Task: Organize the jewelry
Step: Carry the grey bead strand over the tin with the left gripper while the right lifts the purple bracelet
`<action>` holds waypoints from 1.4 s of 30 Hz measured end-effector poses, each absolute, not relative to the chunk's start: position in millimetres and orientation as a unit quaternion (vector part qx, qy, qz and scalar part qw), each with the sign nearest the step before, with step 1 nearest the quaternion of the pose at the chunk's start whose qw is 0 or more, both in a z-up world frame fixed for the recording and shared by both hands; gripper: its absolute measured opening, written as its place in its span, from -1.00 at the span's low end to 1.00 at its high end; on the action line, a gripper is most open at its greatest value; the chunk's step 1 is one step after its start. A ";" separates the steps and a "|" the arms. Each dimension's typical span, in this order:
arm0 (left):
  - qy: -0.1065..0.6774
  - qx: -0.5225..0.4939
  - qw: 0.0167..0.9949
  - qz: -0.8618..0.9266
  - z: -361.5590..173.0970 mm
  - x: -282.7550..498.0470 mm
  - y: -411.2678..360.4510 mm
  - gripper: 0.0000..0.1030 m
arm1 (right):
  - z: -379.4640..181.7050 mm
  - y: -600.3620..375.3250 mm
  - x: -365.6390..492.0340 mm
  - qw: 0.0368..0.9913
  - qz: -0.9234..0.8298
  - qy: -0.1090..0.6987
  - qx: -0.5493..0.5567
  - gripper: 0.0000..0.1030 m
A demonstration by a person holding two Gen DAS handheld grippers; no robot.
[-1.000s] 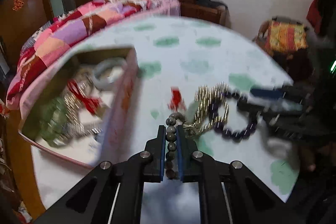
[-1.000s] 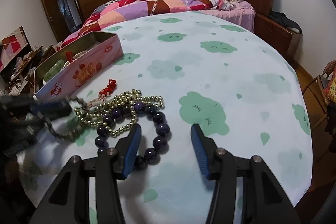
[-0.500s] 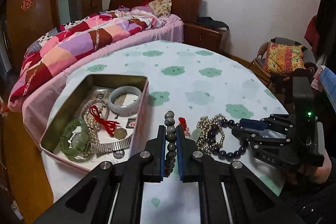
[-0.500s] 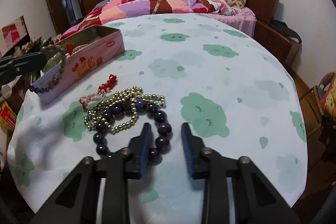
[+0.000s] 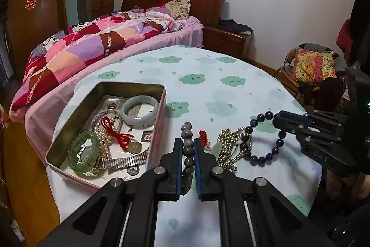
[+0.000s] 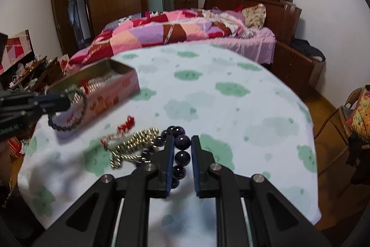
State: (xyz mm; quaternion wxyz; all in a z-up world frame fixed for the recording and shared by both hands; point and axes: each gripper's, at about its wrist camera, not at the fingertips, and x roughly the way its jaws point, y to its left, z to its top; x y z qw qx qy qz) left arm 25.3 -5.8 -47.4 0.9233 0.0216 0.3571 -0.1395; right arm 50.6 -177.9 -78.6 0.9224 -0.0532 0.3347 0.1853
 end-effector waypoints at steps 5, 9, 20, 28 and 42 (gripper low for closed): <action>0.339 0.022 0.931 -0.132 -35.7 22.8 -0.6 -0.84 | -64.6 -176.0 47.5 0.928 0.186 0.319 -0.056 -0.68; 0.331 0.017 0.935 -0.129 -29.7 21.9 3.8 -0.84 | -56.1 -176.4 47.3 0.932 0.181 0.309 -0.056 -0.68; 0.320 0.009 0.940 -0.115 -19.5 24.0 15.7 -0.84 | -40.4 -168.3 45.5 0.936 0.187 0.291 -0.061 -0.68; 0.324 0.002 0.941 -0.096 -19.5 26.8 27.0 -0.84 | -27.8 -151.0 44.4 0.936 0.208 0.275 -0.070 -0.68; 0.330 -0.011 0.940 -0.085 -24.0 34.0 40.2 -0.84 | -14.3 -115.0 49.5 0.930 0.250 0.257 -0.085 -0.68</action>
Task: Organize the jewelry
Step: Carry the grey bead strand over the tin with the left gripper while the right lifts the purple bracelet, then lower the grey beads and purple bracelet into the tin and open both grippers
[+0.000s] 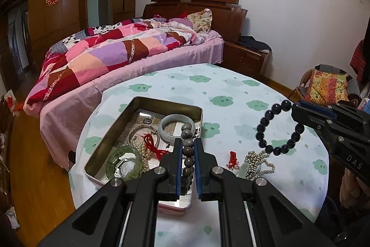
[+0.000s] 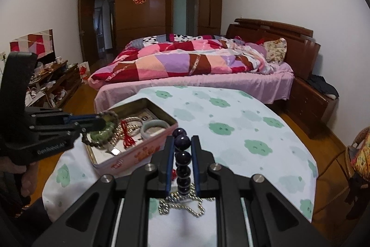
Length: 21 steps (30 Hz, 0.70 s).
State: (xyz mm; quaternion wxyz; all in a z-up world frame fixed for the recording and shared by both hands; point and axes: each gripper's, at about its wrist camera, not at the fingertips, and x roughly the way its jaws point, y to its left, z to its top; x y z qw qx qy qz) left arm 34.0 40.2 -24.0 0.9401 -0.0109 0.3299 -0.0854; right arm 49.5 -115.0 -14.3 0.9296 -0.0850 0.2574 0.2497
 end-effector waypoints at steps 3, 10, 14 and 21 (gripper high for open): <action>0.332 -0.016 0.940 -0.082 -25.2 36.0 44.1 -0.84 | -11.7 -106.5 51.6 0.928 0.260 0.253 -0.089 -0.68; 0.325 -0.028 0.943 -0.062 -22.0 41.7 65.0 -0.84 | -5.8 -84.5 53.6 0.923 0.283 0.242 -0.098 -0.68; 0.320 -0.033 0.946 -0.042 -19.8 46.0 83.0 -0.84 | -1.8 -72.0 55.9 0.921 0.296 0.232 -0.103 -0.68; 0.322 -0.046 0.946 -0.018 -25.0 56.2 105.7 -0.84 | -2.4 -49.9 65.7 0.913 0.321 0.230 -0.097 -0.68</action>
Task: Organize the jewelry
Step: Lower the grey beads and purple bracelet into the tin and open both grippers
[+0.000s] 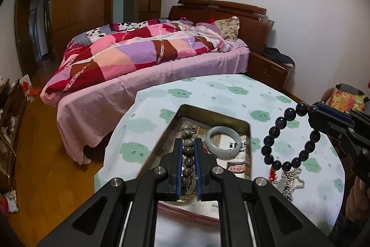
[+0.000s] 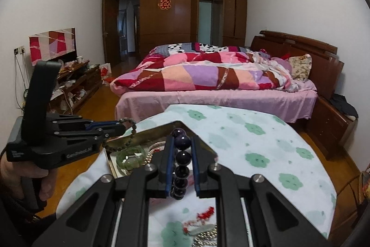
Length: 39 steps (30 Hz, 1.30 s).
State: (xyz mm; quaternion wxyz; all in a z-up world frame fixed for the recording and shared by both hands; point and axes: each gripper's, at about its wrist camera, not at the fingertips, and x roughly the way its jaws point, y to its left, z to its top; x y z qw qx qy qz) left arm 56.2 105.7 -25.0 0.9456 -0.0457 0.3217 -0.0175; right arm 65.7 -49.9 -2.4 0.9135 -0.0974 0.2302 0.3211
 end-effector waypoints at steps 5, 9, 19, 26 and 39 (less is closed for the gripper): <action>0.331 -0.050 0.942 -0.022 -35.4 64.0 107.0 -0.84 | -8.9 -34.2 72.6 0.906 0.337 0.238 -0.097 -0.68; 0.336 -0.056 0.940 -0.020 -40.7 69.0 109.5 -0.84 | -13.4 -23.6 77.8 0.903 0.342 0.241 -0.099 -0.68; 0.347 -0.060 0.936 -0.011 -55.4 78.5 113.5 -0.83 | -41.9 -1.0 89.5 0.892 0.342 0.273 -0.117 -0.68; 0.354 -0.058 0.933 -0.007 -66.6 82.8 111.3 -0.83 | -56.9 5.5 96.8 0.884 0.336 0.300 -0.122 -0.68; 0.361 -0.057 0.931 -0.003 -74.0 84.9 113.3 -0.83 | -66.0 8.6 99.4 0.880 0.331 0.318 -0.122 -0.68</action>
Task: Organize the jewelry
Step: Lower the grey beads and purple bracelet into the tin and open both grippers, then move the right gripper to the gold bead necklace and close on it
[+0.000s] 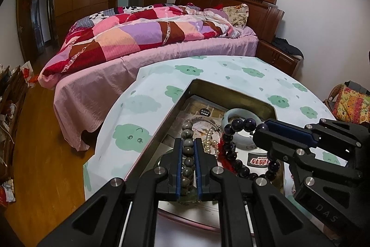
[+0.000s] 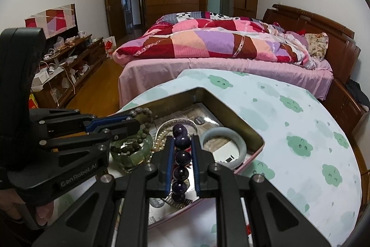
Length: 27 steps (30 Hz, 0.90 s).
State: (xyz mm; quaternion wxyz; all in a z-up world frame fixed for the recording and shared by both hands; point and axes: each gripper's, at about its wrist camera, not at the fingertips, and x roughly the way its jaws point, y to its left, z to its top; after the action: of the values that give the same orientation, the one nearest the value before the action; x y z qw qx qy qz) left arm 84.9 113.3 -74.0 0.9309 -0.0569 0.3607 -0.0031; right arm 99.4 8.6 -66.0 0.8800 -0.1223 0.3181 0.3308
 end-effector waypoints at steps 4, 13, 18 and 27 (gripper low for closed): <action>0.362 -0.056 0.931 -0.002 -74.7 85.0 114.0 -0.83 | -67.3 8.7 101.0 0.880 0.330 0.320 -0.122 -0.67; 0.363 -0.048 0.931 -0.004 -78.9 85.1 113.2 -0.83 | -71.3 8.0 103.7 0.879 0.328 0.325 -0.120 -0.67; 0.362 -0.046 0.931 0.001 -78.4 84.7 110.6 -0.82 | -74.7 7.8 104.9 0.876 0.329 0.330 -0.120 -0.67; 0.346 -0.046 0.937 0.019 -65.5 78.9 112.3 0.16 | -75.7 3.0 108.8 0.877 0.321 0.339 -0.109 -0.35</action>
State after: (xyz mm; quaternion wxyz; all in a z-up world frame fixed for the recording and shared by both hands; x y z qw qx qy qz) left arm 78.9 112.3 -65.5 0.9367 -0.0462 0.3464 0.0194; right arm 108.8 3.0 -75.7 0.8774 -0.1086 0.3390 0.3215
